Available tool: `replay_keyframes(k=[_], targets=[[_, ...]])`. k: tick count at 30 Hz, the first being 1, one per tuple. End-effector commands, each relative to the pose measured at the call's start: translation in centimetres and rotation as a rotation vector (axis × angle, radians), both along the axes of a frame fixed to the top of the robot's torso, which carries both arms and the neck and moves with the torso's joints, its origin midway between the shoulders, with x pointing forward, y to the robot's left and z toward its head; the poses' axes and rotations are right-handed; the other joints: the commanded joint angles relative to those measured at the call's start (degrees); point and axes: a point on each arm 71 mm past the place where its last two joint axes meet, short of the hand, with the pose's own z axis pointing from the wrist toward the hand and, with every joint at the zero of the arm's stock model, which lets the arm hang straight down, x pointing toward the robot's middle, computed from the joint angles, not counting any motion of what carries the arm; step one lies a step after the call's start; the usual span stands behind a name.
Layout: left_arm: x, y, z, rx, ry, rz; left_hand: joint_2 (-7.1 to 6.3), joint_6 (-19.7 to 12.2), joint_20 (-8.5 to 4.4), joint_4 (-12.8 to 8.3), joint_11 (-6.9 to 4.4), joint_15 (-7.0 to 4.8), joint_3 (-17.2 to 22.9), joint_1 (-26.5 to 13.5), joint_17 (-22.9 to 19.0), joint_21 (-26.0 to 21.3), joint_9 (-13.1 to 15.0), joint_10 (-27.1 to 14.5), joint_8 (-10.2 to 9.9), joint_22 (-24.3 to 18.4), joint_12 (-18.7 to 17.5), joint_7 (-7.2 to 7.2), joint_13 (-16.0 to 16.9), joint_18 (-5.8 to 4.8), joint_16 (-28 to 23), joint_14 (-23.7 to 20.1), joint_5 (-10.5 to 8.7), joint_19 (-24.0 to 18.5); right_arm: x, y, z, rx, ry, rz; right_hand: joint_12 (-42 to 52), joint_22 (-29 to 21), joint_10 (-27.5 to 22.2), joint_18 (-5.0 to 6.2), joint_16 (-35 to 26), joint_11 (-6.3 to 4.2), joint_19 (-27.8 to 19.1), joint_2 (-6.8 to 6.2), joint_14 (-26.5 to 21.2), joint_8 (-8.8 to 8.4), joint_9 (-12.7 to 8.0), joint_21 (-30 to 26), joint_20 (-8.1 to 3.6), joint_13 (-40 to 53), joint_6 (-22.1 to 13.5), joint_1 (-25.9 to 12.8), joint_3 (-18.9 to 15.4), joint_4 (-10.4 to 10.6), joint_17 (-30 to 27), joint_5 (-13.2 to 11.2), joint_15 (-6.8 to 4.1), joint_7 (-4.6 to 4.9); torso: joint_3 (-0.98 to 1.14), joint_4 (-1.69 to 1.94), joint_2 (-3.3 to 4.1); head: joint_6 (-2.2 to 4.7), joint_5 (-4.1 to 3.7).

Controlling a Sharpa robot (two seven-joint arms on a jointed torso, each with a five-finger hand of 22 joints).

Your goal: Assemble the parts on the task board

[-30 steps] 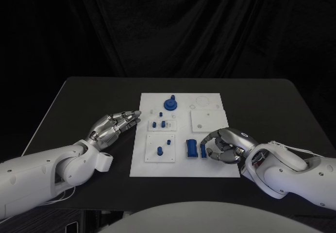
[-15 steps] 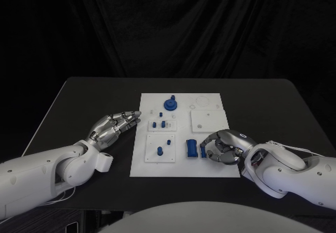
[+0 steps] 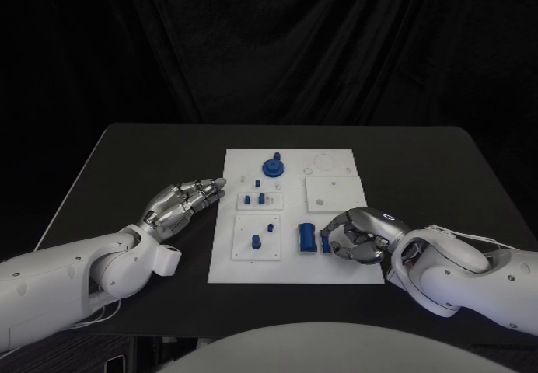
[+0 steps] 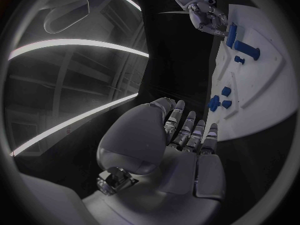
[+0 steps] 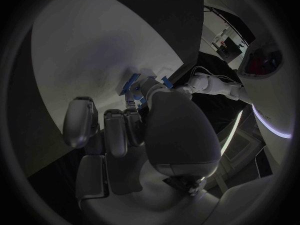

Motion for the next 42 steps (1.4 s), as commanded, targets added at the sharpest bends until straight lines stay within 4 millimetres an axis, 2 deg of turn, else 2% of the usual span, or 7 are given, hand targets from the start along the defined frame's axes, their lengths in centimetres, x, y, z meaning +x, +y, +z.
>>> replay_keyframes(k=[1,7,14,24,37,38,42], targets=[[-0.1,0.1,0.4,-0.040,-0.042,0.013,0.19,0.31,0.31,0.07,0.41,0.54,0.32,0.35,0.08,0.16,0.02,0.08,0.14,-0.05,0.05,0.27,0.08,-0.17,0.31,-0.05,0.33,0.22,-0.1,-0.4,0.5,0.050,-0.074,-0.005,-0.06,9.50,0.04,0.22,0.01,-0.70,-0.26,0.51,3.76,0.84,0.58,0.08,-0.16,1.97,2.73,-1.03,-1.74,0.58,6.49,-7.67,-0.10,-0.85,0.02,0.02,0.01,-0.01,-0.09],[-0.1,0.2,0.5,-0.036,-0.047,0.023,0.18,0.31,0.30,0.08,0.41,0.55,0.34,0.36,0.07,0.17,0.01,0.07,0.14,0.01,0.05,0.28,0.07,-0.18,0.30,-0.07,0.32,0.25,0.0,-0.8,2.2,0.158,-0.212,-0.022,-7.33,5.32,-8.95,2.66,-8.37,-1.84,-6.29,2.33,-0.63,2.25,2.35,-13.34,-0.80,-10.07,6.69,-3.76,-6.97,4.02,-3.99,-29.88,-0.85,-2.39,0.02,-0.01,-0.07,-0.01,-0.58],[-0.5,0.1,0.9,-0.038,-0.055,0.030,-0.14,0.41,0.15,0.35,-0.08,0.39,0.32,0.24,0.06,0.18,0.01,-0.65,0.20,-0.02,-0.79,0.47,-0.06,-0.21,0.29,-0.18,0.05,0.28,2.2,-2.1,4.5,0.322,-0.310,-0.137,-35.08,-8.26,-28.62,6.26,-37.93,0.72,-21.05,4.88,-19.82,0.39,2.63,-46.02,2.10,-41.24,5.43,-6.73,-9.83,4.09,-32.39,-33.23,2.04,-0.62,0.04,-0.19,-0.67,-0.01,-0.64],[-0.1,-0.5,1.4,-0.054,-0.093,0.037,0.57,-8.76,-0.49,7.84,-6.45,-0.46,-4.68,-6.25,-0.41,-0.07,-1.86,-7.52,-2.55,-0.97,-7.91,-1.63,-0.80,0.01,-2.30,-2.80,-2.32,-0.13,5.1,-3.5,3.6,0.659,-0.089,-0.241,-59.20,-37.28,-53.70,0.60,-65.85,13.13,-60.50,9.00,-55.18,-7.01,-2.60,-68.22,11.71,-60.60,-9.31,-12.18,-19.63,4.12,-56.44,-32.49,16.94,4.48,0.31,-0.29,-2.34,-0.01,0.12],[0.5,-0.9,1.3,-0.044,-0.135,0.071,7.06,-30.29,-1.25,7.73,-10.29,-2.78,-21.27,-14.48,-1.41,-0.58,-5.27,-12.19,-4.76,-3.84,-13.42,-14.54,-1.59,1.55,-7.68,-6.09,-14.91,-1.57,6.0,-3.5,2.0,0.842,0.026,-0.194,-65.98,-61.22,-74.53,-0.59,-72.52,7.59,-76.69,10.26,-76.92,-9.34,-4.49,-69.69,12.57,-68.14,-41.03,-16.60,-24.45,4.22,-67.34,-37.24,14.81,-7.21,0.94,-1.05,-4.84,-0.01,0.93],[0.2,-1.0,0.3,0.013,-0.014,0.014,2.38,-32.56,-5.69,2.66,-14.03,-5.83,-18.55,-34.91,-1.96,-1.51,-6.53,-13.82,-5.98,-8.44,-16.06,-10.54,-3.10,-1.48,-9.97,-6.57,-20.18,-3.13,6.1,-3.7,2.1,0.726,-0.022,-0.233,-71.84,-65.22,-76.16,-3.99,-76.34,4.48,-78.32,10.00,-78.87,-14.14,-7.06,-71.14,7.51,-70.10,-43.70,-35.24,-22.38,-0.88,-69.53,-42.38,10.83,-7.51,0.71,-0.75,-4.07,0.01,0.76],[0.4,-1.2,0.5,0.023,-0.019,0.030,1.50,-33.76,-7.08,1.18,-14.03,-6.75,-18.46,-41.06,-1.96,-1.51,-6.53,-13.82,-5.98,-8.44,-17.05,-10.54,-3.10,-1.48,-9.97,-6.57,-21.94,-3.13,6.6,-3.3,2.3,0.747,-0.025,-0.248,-78.93,-70.61,-80.43,-3.99,-84.35,-2.67,-82.91,10.00,-83.99,-14.14,-7.06,-71.14,0.91,-74.91,-51.23,-59.04,-17.62,-7.45,-74.90,-49.09,5.92,-7.51,0.73,-0.98,-4.19,0.72,0.85]])
